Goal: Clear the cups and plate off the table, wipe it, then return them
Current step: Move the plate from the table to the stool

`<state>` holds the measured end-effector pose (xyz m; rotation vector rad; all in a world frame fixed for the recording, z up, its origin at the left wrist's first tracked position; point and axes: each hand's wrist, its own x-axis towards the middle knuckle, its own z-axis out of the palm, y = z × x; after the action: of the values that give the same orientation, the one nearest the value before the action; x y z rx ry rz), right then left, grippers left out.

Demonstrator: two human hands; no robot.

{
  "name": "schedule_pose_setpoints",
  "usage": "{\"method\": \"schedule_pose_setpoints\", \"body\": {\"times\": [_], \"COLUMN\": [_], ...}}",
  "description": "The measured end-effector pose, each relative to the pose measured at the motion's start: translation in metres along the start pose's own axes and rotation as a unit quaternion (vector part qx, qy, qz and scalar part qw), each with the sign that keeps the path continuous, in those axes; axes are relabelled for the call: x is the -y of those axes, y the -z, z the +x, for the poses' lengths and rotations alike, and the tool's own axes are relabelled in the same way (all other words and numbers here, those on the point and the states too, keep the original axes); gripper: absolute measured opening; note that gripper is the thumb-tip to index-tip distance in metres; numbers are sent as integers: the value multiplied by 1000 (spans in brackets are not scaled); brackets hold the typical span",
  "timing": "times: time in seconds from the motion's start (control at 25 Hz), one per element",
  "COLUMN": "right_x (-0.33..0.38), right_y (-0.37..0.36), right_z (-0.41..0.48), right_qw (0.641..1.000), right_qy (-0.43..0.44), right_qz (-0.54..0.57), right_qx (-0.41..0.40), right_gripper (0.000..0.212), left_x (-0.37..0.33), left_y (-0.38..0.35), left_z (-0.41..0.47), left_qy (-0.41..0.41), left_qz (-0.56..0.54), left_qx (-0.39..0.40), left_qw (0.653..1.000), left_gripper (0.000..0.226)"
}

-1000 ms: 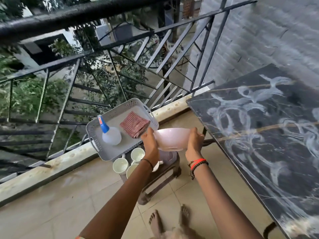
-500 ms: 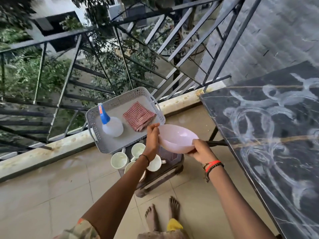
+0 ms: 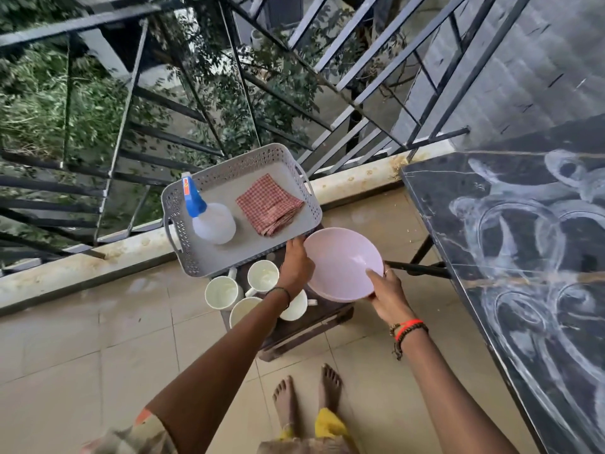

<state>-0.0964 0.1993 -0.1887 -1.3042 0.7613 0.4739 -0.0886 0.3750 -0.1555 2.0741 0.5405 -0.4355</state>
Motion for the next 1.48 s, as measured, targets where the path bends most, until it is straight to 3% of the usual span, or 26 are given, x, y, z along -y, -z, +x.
{"method": "schedule_pose_setpoints", "body": {"times": [0.24, 0.8, 1.2, 1.48], "right_x": [-25, -35, -26, -8], "right_y": [5, 3, 6, -7], "right_z": [20, 49, 49, 30], "right_qw": [999, 992, 986, 967], "right_qy": [41, 40, 12, 49], "right_qz": [-23, -122, -164, -246], "right_qx": [-13, -11, 31, -40], "right_gripper": [40, 26, 37, 36], "left_x": [18, 27, 24, 17], "left_y": [-10, -17, -11, 2], "left_z": [14, 25, 15, -26], "left_qy": [-3, -5, -12, -76], "left_qz": [114, 131, 96, -39], "left_qx": [6, -25, -48, -141], "left_qw": [993, 991, 994, 986], "left_gripper": [43, 41, 41, 30]}}
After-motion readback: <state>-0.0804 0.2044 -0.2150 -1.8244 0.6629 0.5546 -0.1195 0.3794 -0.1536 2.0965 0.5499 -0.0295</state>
